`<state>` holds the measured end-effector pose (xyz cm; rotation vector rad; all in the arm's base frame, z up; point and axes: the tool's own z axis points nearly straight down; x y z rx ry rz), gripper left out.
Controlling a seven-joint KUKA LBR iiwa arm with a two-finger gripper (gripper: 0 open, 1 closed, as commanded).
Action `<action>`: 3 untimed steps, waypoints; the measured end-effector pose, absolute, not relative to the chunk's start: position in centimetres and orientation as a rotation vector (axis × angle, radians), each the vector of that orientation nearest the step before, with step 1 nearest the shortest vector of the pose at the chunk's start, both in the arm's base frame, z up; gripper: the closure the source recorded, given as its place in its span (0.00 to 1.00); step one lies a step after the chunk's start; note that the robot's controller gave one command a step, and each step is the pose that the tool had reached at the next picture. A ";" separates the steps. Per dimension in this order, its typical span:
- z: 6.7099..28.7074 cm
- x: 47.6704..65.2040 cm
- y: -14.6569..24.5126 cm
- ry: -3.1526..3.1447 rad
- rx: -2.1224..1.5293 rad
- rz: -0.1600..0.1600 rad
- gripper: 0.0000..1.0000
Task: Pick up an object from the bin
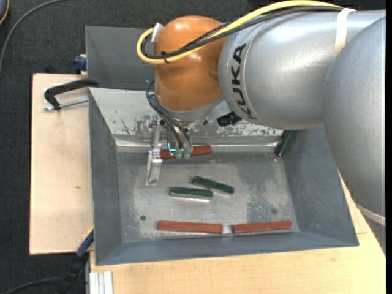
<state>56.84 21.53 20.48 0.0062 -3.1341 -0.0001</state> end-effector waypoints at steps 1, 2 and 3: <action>13.1 57.7 13.7 -3.142 -0.022 -0.001 0.00; 6.7 53.8 7.8 -3.133 -0.008 0.005 0.00; 7.1 54.1 8.2 -3.142 -0.003 -0.003 1.00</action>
Offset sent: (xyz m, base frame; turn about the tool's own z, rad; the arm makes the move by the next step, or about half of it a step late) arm 0.0080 -0.0784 -0.0745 0.0168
